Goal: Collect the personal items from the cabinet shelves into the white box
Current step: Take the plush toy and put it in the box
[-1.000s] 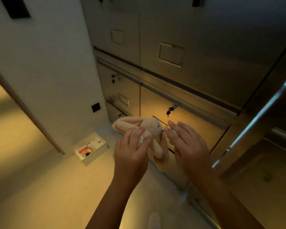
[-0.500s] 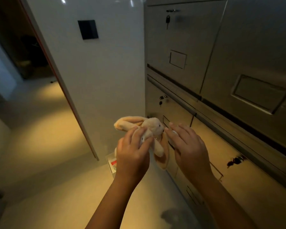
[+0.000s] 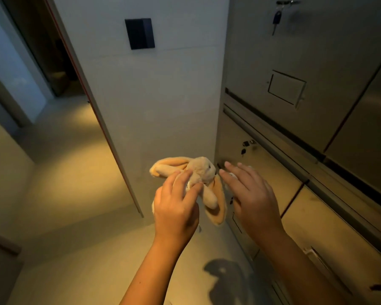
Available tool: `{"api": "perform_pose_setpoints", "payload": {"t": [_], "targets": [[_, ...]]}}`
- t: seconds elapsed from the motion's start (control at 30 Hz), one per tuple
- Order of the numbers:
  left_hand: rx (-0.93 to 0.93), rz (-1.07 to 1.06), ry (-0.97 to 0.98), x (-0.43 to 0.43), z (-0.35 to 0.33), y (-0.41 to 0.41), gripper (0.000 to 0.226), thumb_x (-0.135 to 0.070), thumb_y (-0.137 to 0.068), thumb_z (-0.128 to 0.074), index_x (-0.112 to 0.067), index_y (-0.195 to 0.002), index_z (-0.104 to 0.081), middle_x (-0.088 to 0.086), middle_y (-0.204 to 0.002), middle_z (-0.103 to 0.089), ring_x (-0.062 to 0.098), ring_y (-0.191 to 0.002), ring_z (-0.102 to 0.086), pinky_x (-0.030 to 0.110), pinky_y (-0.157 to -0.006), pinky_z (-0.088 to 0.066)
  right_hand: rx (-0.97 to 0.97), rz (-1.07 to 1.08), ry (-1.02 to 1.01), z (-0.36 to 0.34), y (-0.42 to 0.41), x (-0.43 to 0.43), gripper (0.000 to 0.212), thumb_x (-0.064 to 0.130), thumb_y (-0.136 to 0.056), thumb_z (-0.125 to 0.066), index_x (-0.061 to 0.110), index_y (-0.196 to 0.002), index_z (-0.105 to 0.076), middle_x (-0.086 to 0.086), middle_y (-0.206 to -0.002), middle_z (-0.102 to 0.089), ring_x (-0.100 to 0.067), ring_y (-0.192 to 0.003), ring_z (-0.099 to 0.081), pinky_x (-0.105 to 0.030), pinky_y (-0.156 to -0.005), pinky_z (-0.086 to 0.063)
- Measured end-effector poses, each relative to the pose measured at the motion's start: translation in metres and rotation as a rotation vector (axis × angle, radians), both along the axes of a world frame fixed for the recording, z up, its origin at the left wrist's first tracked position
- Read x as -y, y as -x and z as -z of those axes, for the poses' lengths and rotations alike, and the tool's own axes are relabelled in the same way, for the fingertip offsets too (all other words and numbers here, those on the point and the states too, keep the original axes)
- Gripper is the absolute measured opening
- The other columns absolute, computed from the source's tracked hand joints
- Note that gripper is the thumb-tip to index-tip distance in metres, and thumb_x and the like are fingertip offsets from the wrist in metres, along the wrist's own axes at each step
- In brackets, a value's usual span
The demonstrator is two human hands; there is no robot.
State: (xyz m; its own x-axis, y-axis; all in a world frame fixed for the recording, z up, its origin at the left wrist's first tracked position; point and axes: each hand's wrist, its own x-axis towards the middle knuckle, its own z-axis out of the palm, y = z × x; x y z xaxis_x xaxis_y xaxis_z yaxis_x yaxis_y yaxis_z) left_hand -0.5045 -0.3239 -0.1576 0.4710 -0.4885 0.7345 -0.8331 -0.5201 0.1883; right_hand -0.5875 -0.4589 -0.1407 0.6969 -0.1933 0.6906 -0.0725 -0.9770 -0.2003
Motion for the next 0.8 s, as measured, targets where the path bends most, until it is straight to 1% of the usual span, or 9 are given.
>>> {"api": "perform_pose_setpoints", "payload": {"t": [0.13,0.23,0.3,0.47,0.6,0.67,0.7,0.73,0.8], "targets": [[-0.006,0.016,0.008,0.004,0.003,-0.049,0.027,0.003,-0.074,-0.054,-0.004,-0.092,-0.071,0.021,-0.112,-0.063,0.041,-0.105,-0.058,0.044,-0.074,-0.049,-0.002,0.002,-0.003,0.002,-0.049,0.004,0.034,0.003,-0.074,-0.054,0.003,-0.106,-0.067,-0.014,-0.113,-0.065,-0.035,-0.107,-0.059,-0.048,-0.079,-0.049],[-0.036,0.024,0.0,0.003,0.002,-0.095,0.034,0.007,-0.063,-0.068,-0.004,-0.095,-0.071,0.021,-0.113,-0.062,0.042,-0.106,-0.057,0.047,-0.076,-0.049,-0.007,0.011,-0.008,-0.001,-0.092,0.005,0.038,-0.004,-0.068,-0.063,0.004,-0.105,-0.067,-0.014,-0.112,-0.066,-0.035,-0.106,-0.06,-0.047,-0.079,-0.049],[-0.067,0.026,0.004,0.002,-0.001,-0.126,0.039,0.009,-0.059,-0.07,-0.004,-0.095,-0.071,0.021,-0.114,-0.061,0.042,-0.107,-0.056,0.047,-0.077,-0.049,-0.008,0.0,0.003,-0.005,-0.122,0.004,0.04,-0.006,-0.065,-0.067,0.003,-0.104,-0.068,-0.014,-0.111,-0.066,-0.035,-0.105,-0.061,-0.046,-0.081,-0.047],[-0.094,-0.006,0.022,0.003,-0.007,-0.196,0.04,0.01,-0.057,-0.07,-0.004,-0.094,-0.071,0.021,-0.115,-0.061,0.042,-0.107,-0.056,0.047,-0.076,-0.048,-0.03,0.012,-0.009,-0.011,-0.191,0.007,0.047,-0.016,-0.062,-0.069,0.002,-0.105,-0.068,-0.014,-0.113,-0.065,-0.036,-0.107,-0.059,-0.047,-0.083,-0.047],[-0.105,-0.022,0.011,0.003,-0.004,-0.235,0.041,0.012,-0.055,-0.07,-0.004,-0.093,-0.071,0.021,-0.115,-0.061,0.042,-0.106,-0.056,0.047,-0.075,-0.049,-0.059,0.008,-0.016,-0.008,-0.234,0.011,0.048,-0.018,-0.062,-0.069,0.002,-0.106,-0.068,-0.015,-0.113,-0.065,-0.035,-0.108,-0.059,-0.047,-0.082,-0.048],[-0.12,-0.047,0.0,0.006,-0.001,-0.251,0.043,0.013,-0.053,-0.07,-0.004,-0.092,-0.071,0.021,-0.115,-0.061,0.043,-0.106,-0.057,0.047,-0.073,-0.049,-0.059,-0.006,-0.01,-0.005,-0.253,0.016,0.045,-0.018,-0.065,-0.065,0.002,-0.105,-0.068,-0.015,-0.113,-0.065,-0.035,-0.107,-0.059,-0.047,-0.082,-0.048],[-0.133,-0.059,-0.006,0.008,0.001,-0.257,0.043,0.013,-0.053,-0.07,-0.004,-0.092,-0.071,0.021,-0.115,-0.061,0.043,-0.106,-0.056,0.047,-0.073,-0.049,-0.051,-0.019,-0.004,-0.004,-0.261,0.02,0.041,-0.016,-0.069,-0.06,0.002,-0.105,-0.068,-0.015,-0.113,-0.065,-0.035,-0.107,-0.059,-0.047,-0.081,-0.049],[-0.146,-0.067,-0.014,0.011,0.003,-0.263,0.042,0.013,-0.053,-0.07,-0.004,-0.093,-0.071,0.021,-0.115,-0.061,0.043,-0.106,-0.056,0.047,-0.073,-0.049,-0.044,-0.034,0.002,-0.002,-0.269,0.024,0.037,-0.011,-0.074,-0.052,0.002,-0.105,-0.068,-0.015,-0.113,-0.065,-0.035,-0.107,-0.059,-0.046,-0.081,-0.049],[-0.16,-0.085,-0.038,0.02,0.009,-0.272,0.041,0.011,-0.056,-0.069,-0.004,-0.094,-0.07,0.021,-0.116,-0.061,0.043,-0.107,-0.056,0.047,-0.073,-0.048,-0.048,-0.065,0.009,0.003,-0.283,0.032,0.039,0.001,-0.078,-0.04,0.003,-0.105,-0.068,-0.014,-0.113,-0.065,-0.035,-0.107,-0.059,-0.046,-0.08,-0.049]]}}
